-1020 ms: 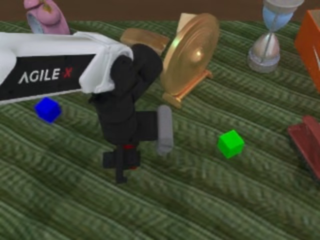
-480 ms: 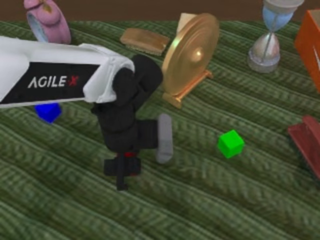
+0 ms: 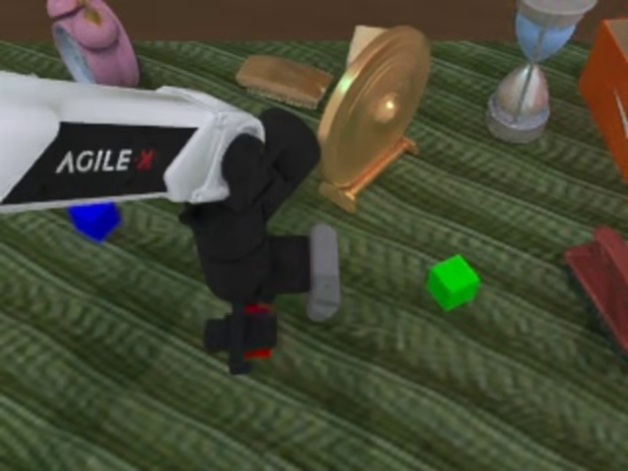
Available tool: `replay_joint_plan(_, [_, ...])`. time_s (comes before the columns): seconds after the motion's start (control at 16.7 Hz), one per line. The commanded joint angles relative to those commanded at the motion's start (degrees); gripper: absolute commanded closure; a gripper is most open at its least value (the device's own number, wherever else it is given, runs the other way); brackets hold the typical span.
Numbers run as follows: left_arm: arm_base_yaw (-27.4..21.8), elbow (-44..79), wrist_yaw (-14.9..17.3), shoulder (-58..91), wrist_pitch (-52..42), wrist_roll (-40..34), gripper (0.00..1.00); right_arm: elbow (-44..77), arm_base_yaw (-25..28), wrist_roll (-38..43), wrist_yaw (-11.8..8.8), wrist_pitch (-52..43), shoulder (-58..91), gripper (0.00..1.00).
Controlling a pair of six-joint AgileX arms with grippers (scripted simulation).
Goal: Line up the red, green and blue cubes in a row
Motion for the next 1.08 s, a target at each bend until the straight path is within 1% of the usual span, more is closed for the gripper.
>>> replay_joint_plan(0.18, [0.0,0.0,0.0,0.0,0.0,0.0,0.02,0.0,0.0,0.0,0.0,0.0,0.0,0.0])
replay_joint_plan(0.24, [0.0,0.0,0.0,0.0,0.0,0.0,0.0,0.0,0.0,0.0,0.0,0.0,0.0,0.0])
replay_joint_plan(0.78, [0.1,0.2,0.0,-0.1,-0.2,0.1,0.0,0.0,0.0,0.0,0.0,0.0,0.0,0.0])
replay_joint_plan(0.9, [0.2,2.0,0.0,-0.8,-2.4,0.3,0.0,0.0,0.0,0.0,0.0,0.0,0.0,0.0])
replay_joint_plan(1.08, [0.9,6.0,0.0,-3.0,-9.7,0.2,0.0,0.0,0.0,0.0,0.0,0.0,0.0,0.0])
